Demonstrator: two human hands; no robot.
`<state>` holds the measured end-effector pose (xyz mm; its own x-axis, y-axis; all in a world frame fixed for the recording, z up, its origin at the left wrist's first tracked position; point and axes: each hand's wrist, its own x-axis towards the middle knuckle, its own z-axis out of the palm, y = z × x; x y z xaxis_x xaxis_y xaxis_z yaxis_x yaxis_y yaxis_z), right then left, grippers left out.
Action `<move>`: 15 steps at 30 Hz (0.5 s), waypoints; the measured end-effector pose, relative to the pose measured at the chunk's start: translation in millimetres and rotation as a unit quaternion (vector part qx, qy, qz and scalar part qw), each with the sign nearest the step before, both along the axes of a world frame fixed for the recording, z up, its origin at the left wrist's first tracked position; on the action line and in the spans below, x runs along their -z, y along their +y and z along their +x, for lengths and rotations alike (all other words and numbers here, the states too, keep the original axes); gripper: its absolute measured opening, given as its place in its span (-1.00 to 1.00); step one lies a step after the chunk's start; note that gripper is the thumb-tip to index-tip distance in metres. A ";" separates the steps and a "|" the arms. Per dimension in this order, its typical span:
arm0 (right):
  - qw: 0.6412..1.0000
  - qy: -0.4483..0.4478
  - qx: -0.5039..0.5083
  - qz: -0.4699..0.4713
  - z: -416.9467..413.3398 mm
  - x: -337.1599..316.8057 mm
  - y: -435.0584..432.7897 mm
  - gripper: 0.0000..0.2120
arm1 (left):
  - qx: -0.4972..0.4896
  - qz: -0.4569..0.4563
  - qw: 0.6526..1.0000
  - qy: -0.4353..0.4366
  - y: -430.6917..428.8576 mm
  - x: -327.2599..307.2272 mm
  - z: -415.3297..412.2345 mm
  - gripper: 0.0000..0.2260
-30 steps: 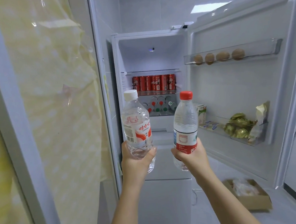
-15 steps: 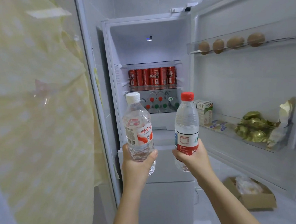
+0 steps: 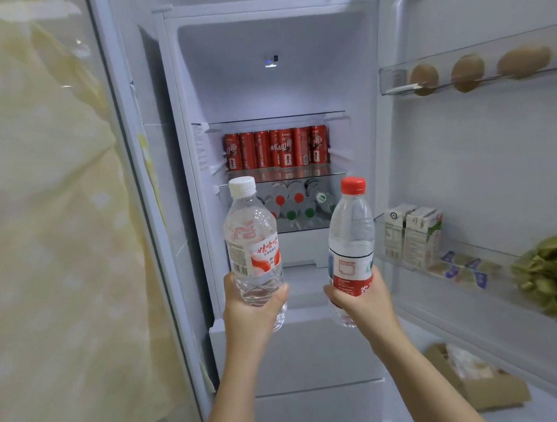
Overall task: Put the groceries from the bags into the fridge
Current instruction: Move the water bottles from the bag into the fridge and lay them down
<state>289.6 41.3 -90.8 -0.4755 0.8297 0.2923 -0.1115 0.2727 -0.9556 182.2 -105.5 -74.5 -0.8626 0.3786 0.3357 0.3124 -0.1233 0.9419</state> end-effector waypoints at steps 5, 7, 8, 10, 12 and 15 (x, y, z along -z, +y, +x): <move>1.000 -0.021 0.010 -0.019 -33.7 16.9 24.3 -0.59 | 0.009 -0.017 1.000 -0.017 18.6 14.3 -36.9 -0.55; 0.999 -0.029 0.012 -0.033 -44.2 25.4 32.9 -0.59 | 0.010 -0.026 0.999 -0.026 26.5 20.8 -47.4 -0.54; 0.998 -0.034 0.011 -0.042 -49.7 29.8 37.1 -0.58 | 0.010 -0.030 0.999 -0.031 31.1 24.6 -52.7 -0.54; 0.998 -0.037 0.015 -0.052 -61.0 37.4 45.4 -0.54 | 0.005 -0.037 0.999 -0.038 40.7 31.6 -63.3 -0.53; 0.998 -0.038 0.024 -0.053 -72.4 43.0 53.6 -0.56 | 0.000 -0.042 0.998 -0.042 51.8 39.0 -74.7 -0.52; 0.997 -0.043 0.030 -0.054 -89.9 48.4 67.1 -0.55 | -0.002 -0.043 0.998 -0.052 71.4 49.9 -91.7 -0.50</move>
